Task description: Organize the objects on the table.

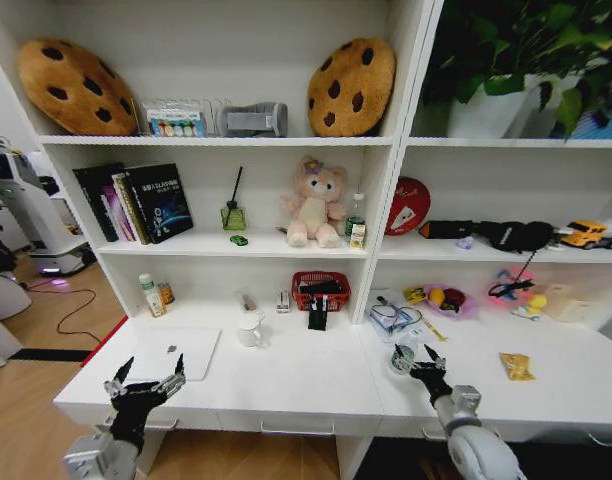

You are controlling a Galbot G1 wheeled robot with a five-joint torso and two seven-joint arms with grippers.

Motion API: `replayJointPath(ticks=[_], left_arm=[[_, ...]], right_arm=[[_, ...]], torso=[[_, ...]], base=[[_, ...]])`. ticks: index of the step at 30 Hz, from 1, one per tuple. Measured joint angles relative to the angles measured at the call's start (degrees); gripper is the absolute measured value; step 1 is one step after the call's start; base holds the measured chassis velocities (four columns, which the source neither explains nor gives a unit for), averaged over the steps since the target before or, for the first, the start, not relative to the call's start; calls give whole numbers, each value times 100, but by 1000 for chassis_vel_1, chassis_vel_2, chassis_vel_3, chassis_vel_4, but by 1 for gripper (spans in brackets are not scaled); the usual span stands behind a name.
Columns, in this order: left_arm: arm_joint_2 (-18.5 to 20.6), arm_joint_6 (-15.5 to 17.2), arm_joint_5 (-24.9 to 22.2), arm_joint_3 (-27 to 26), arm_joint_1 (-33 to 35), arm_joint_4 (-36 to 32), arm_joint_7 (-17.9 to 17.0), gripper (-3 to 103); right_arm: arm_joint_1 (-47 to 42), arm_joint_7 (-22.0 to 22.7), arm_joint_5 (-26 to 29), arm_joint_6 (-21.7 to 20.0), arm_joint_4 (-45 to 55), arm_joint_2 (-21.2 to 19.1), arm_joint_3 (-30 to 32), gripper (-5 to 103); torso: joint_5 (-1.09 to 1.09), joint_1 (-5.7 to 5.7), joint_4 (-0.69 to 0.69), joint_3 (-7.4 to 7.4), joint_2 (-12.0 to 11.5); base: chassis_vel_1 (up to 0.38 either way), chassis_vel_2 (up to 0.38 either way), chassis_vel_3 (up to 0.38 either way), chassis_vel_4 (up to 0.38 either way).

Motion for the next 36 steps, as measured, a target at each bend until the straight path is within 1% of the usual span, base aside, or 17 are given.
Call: replayJointPath(ticks=[2, 3, 6, 9, 11, 12, 13, 14, 16, 24, 26, 30, 31, 32, 33, 35, 36], left_arm=[[0, 0, 0, 0, 0, 0, 0, 100], [0, 0, 0, 0, 0, 0, 0, 100], [0, 0, 0, 0, 0, 0, 0, 100], [0, 0, 0, 0, 0, 0, 0, 100], [0, 0, 0, 0, 0, 0, 0, 100], [0, 0, 0, 0, 0, 0, 0, 100], [0, 0, 0, 0, 0, 0, 0, 100], [0, 0, 0, 0, 0, 0, 0, 100], [0, 0, 0, 0, 0, 0, 0, 100], [0, 0, 0, 0, 0, 0, 0, 100], [0, 0, 0, 0, 0, 0, 0, 100], [0, 0, 0, 0, 0, 0, 0, 100], [0, 0, 0, 0, 0, 0, 0, 100], [0, 0, 0, 0, 0, 0, 0, 100], [0, 0, 0, 0, 0, 0, 0, 100], [0, 0, 0, 0, 0, 0, 0, 100], [0, 0, 0, 0, 0, 0, 1, 100]], right_arm=[[-45, -64, -24, 37, 25, 67, -4, 65], [-45, -64, -24, 37, 25, 67, -4, 65], [-103, -162, -70, 94, 55, 128, -2, 48], [-144, -228, -115, 131, 70, 160, 12, 43], [-197, -251, -140, 159, 97, 199, 31, 35], [-197, -251, -140, 159, 97, 199, 31, 35], [-231, -257, -153, 178, 115, 219, 45, 29], [-231, -257, -153, 178, 115, 219, 45, 29], [-290, -264, -163, 196, 167, 259, 70, 23], [-688, -310, -162, 264, 724, 447, 254, 21], [-943, -342, -362, 426, 1015, 556, 369, 21], [-1297, -328, -432, 514, 1428, 668, 495, 21], [-1474, -280, -505, 592, 1580, 748, 507, 21], [-1776, -265, -837, 900, 1706, 899, 481, 21], [-1776, -265, -837, 900, 1706, 899, 481, 21], [-2176, -624, -1331, 1658, 1712, 1127, 409, 21], [-2413, -1006, -1587, 2318, 1637, 1256, 351, 21]], torso=[[0, 0, -1, 0, 0], [0, 0, -1, 0, 0], [0, 0, 0, 0, 0], [0, 0, 0, 0, 0], [0, 0, 0, 0, 0], [0, 0, 0, 0, 0], [0, 0, 0, 0, 0], [0, 0, 0, 0, 0], [0, 0, 0, 0, 0], [0, 0, 0, 0, 0], [0, 0, 0, 0, 0], [-1, 0, 1, -1, 0], [-3, 0, 1, -1, 0], [-1, 0, 0, -1, 1], [-1, 0, 0, -1, 1], [-1, 0, -2, -1, 1], [0, 0, 0, -1, 1]], base=[[0, 0, 0, 0], [0, 0, 0, 0], [0, 0, 0, 0], [0, 0, 0, 0], [0, 0, 0, 0], [0, 0, 0, 0], [0, 0, 0, 0], [0, 0, 0, 0], [0, 0, 0, 0], [0, 0, 0, 0], [0, 0, 0, 0], [0, 0, 0, 0], [0, 0, 0, 0], [0, 0, 0, 0], [0, 0, 0, 0], [0, 0, 0, 0], [0, 0, 0, 0]])
